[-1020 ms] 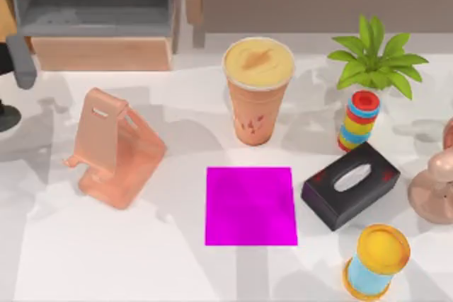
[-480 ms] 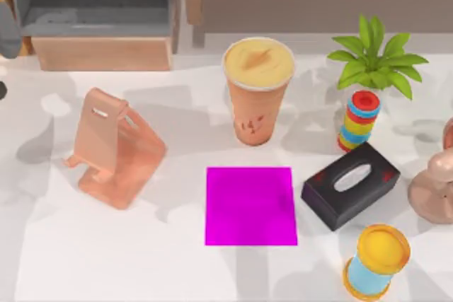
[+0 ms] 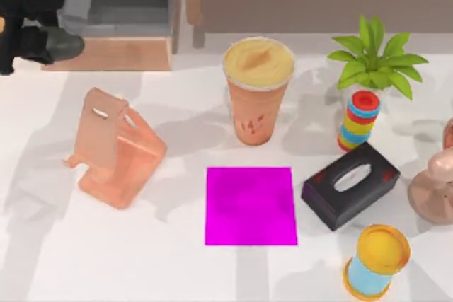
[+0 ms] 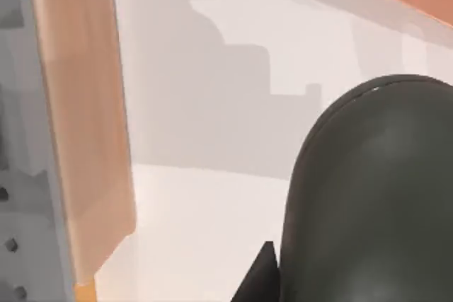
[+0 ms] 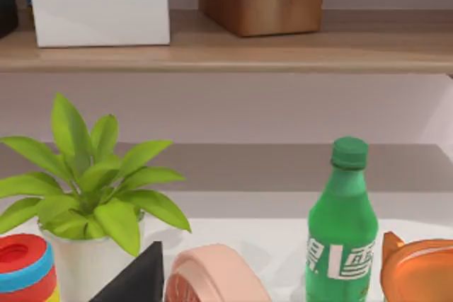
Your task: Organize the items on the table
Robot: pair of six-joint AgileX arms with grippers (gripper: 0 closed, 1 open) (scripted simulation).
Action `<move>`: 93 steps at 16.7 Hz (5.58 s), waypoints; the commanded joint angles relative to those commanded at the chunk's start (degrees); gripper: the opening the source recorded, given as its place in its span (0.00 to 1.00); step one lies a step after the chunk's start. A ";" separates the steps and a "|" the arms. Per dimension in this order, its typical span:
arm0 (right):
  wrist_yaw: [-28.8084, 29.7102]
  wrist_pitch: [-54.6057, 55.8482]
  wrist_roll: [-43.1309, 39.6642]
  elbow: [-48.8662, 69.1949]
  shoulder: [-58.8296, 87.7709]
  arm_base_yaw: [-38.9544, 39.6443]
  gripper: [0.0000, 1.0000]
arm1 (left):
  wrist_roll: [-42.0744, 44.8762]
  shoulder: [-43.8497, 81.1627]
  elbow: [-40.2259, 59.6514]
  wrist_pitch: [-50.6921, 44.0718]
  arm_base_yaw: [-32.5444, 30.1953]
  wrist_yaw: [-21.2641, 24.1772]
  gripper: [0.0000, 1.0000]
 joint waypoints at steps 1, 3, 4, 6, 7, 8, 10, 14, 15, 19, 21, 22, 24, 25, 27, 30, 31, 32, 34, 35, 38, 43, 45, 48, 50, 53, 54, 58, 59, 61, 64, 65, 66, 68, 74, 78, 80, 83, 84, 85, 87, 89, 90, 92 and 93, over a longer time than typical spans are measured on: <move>0.00 0.00 0.00 0.00 0.00 0.00 1.00 | 3.49 -1.24 0.11 -0.25 -3.40 1.10 0.00; 0.00 0.00 0.00 0.00 0.00 0.00 1.00 | 10.82 -2.61 -0.38 -0.99 -10.37 3.36 0.00; 0.00 0.00 0.00 0.00 0.00 0.00 1.00 | 14.52 -2.59 -1.03 -1.38 -13.78 4.42 0.00; 0.00 0.00 0.00 0.00 0.00 0.00 1.00 | 21.74 -0.99 -3.06 -1.89 -20.13 6.08 0.00; 0.00 0.00 0.00 0.00 0.00 0.00 1.00 | 25.19 0.41 -4.27 -1.89 -23.03 6.59 0.00; 0.00 0.00 0.00 0.00 0.00 0.00 1.00 | 28.47 2.06 -5.47 -1.62 -25.71 6.80 0.00; 0.00 0.00 0.00 0.00 0.00 0.00 1.00 | 34.48 5.71 -7.52 -0.23 -30.27 6.18 0.00; 0.00 0.00 0.00 0.00 0.00 0.00 1.00 | 43.72 12.05 -9.40 5.21 -36.25 1.19 0.00; 0.00 0.00 0.00 0.00 0.00 0.00 1.00 | 45.37 13.14 -9.46 6.79 -37.20 -0.47 0.00; 0.00 0.00 0.00 0.00 0.00 0.00 1.00 | 48.77 15.28 -9.02 11.11 -39.06 -5.22 0.00; 0.00 0.00 0.00 0.00 0.00 0.00 1.00 | 48.82 15.32 -9.00 11.20 -39.09 -5.32 0.00; 0.00 0.00 0.00 0.00 0.00 0.00 1.00 | 48.82 15.32 -9.00 11.20 -39.09 -5.32 0.00; 0.00 0.00 0.00 0.00 0.00 0.00 1.00 | 48.85 15.12 -9.06 11.11 -38.80 -5.18 0.00; 0.00 0.00 0.00 0.00 0.00 0.00 1.00 | 48.84 15.10 -9.04 11.02 -38.80 -5.23 0.00; 0.00 0.00 0.00 0.00 0.00 0.00 1.00 | 49.01 14.64 -9.12 10.02 -38.92 -5.56 0.00; 0.00 0.00 0.00 0.00 0.00 0.00 1.00 | 50.35 12.81 -10.70 7.86 -39.99 -4.48 0.00; 0.00 0.00 0.00 0.00 0.00 0.00 1.00 | 50.82 12.42 -11.58 7.22 -40.28 -3.61 0.00; 0.00 0.00 0.00 0.00 0.00 0.00 1.00 | 51.17 12.24 -12.49 6.80 -40.35 -2.72 0.00; 0.00 0.00 0.00 0.00 0.00 0.00 1.00 | 51.43 12.62 -13.79 7.04 -40.05 -1.52 0.00; 0.00 0.00 0.00 0.00 0.00 0.00 1.00 | 51.32 13.17 -13.93 7.72 -39.80 -1.44 0.00; 0.00 0.00 0.00 0.00 0.00 0.00 1.00 | 49.92 15.04 -12.01 11.11 -38.91 -3.54 0.00; 0.00 0.00 0.00 0.00 0.00 0.00 1.00 | 48.86 16.00 -10.23 13.12 -39.06 -5.31 0.00; 0.00 0.00 0.00 0.00 0.00 0.00 1.00 | 48.86 16.00 -10.23 13.12 -39.06 -5.31 0.08; 0.00 0.00 0.00 0.00 0.00 0.00 1.00 | 48.86 16.00 -10.23 13.12 -39.06 -5.31 0.30; 0.00 0.00 0.00 0.00 0.00 0.00 1.00 | 48.86 16.00 -10.23 13.12 -39.06 -5.31 0.45; 0.00 0.00 0.00 0.00 0.00 0.00 1.00 | 48.86 16.00 -10.23 13.12 -39.06 -5.31 0.68; 0.00 0.00 0.00 0.00 0.00 0.00 1.00 | 48.86 16.00 -10.23 13.12 -39.06 -5.31 0.75; 0.00 0.00 0.00 0.00 0.00 0.00 1.00 | 48.86 16.00 -10.23 13.12 -39.06 -5.31 1.00; 0.00 0.00 0.00 0.00 0.00 0.00 1.00 | 48.86 16.00 -10.23 13.12 -39.06 -5.31 1.00; 0.00 0.00 0.00 0.00 0.00 0.00 1.00 | 48.86 16.00 -10.23 13.12 -39.06 -5.31 1.00; 0.00 0.00 0.00 0.00 0.00 0.00 1.00 | 48.86 16.00 -10.23 13.12 -39.06 -5.31 1.00; 0.00 0.00 0.00 0.00 0.00 0.00 1.00 | 48.86 16.00 -10.23 13.12 -39.06 -5.31 1.00; 0.00 0.00 0.00 0.00 0.00 0.00 1.00 | 48.87 15.97 -10.25 13.11 -39.09 -5.30 1.00; 0.00 0.00 0.00 0.00 0.00 0.00 1.00 | 48.41 15.55 -10.59 13.20 -39.18 -5.68 1.00; 0.00 0.00 0.00 0.00 0.00 0.00 1.00 | 35.87 2.33 -15.85 14.78 -37.83 -9.34 1.00; 0.00 0.00 0.00 0.00 0.00 0.00 1.00 | 20.44 -10.65 -21.38 14.69 -29.59 -9.29 1.00; 0.00 0.00 0.00 0.00 0.00 0.00 1.00 | 11.26 -15.76 -24.76 14.40 -21.93 -8.79 1.00; 0.00 0.00 0.00 0.00 0.00 0.00 1.00 | -2.97 -19.99 -30.86 14.32 -8.03 -8.01 1.00; 0.00 0.00 0.00 0.00 0.00 0.00 1.00 | -7.55 -20.42 -33.32 14.32 -3.31 -7.71 1.00; 0.00 0.00 0.00 0.00 0.00 0.00 1.00 | -12.01 -20.50 -35.90 14.32 1.33 -7.39 1.00; 0.00 0.00 0.00 0.00 0.00 0.00 1.00 | -20.35 -20.04 -41.10 14.40 10.23 -6.70 1.00; 0.00 0.00 0.00 0.00 0.00 0.00 1.00 | -27.74 -19.45 -45.52 14.58 18.44 -6.09 1.00; 0.00 0.00 0.00 0.00 0.00 0.00 1.00 | -30.97 -19.32 -47.26 14.81 22.03 -5.82 1.00; 0.00 0.00 0.00 0.00 0.00 0.00 1.00 | -36.19 -19.44 -49.50 15.74 27.72 -5.33 1.00; 0.00 0.00 0.00 0.00 0.00 0.00 1.00 | -38.07 -19.65 -50.00 16.32 29.69 -5.12 1.00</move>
